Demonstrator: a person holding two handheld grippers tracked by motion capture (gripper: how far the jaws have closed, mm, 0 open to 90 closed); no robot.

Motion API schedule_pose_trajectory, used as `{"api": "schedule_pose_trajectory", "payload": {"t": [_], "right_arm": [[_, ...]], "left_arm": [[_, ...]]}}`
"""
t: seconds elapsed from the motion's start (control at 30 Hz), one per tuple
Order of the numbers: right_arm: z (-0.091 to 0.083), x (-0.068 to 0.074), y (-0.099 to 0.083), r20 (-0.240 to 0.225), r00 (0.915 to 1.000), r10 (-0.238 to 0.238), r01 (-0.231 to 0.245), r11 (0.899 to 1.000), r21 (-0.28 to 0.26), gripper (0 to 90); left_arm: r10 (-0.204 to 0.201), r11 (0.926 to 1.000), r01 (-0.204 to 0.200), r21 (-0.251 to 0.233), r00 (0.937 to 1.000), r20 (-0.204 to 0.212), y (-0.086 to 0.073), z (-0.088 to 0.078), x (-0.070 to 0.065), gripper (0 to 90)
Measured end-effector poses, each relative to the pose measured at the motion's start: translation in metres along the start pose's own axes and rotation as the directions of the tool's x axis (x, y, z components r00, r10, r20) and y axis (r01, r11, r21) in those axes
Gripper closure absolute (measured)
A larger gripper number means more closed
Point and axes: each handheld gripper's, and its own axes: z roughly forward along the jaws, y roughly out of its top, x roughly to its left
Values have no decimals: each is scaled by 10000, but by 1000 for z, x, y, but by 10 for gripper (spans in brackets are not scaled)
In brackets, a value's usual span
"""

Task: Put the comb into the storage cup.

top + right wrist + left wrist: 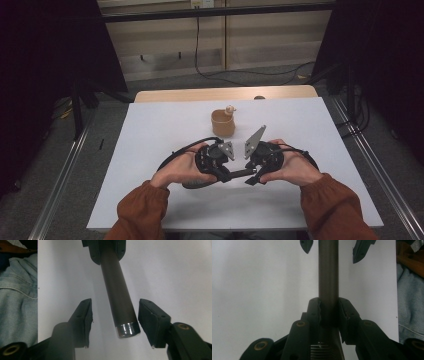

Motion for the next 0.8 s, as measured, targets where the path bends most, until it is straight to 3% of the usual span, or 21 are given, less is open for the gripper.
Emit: {"api": "schedule_pose_trajectory", "payload": {"t": [0.37, 0.8], "right_arm": [[5, 0, 1, 183, 9989, -428, 428, 9991, -17, 641], [8, 3, 2, 285, 9949, -967, 970, 9952, -117, 707]], "left_arm": [[49, 10000, -49, -38, 9999, 118, 0, 1, 0, 730], [254, 9997, -253, -57, 9995, 166, -1, 1, 1, 727]]}}
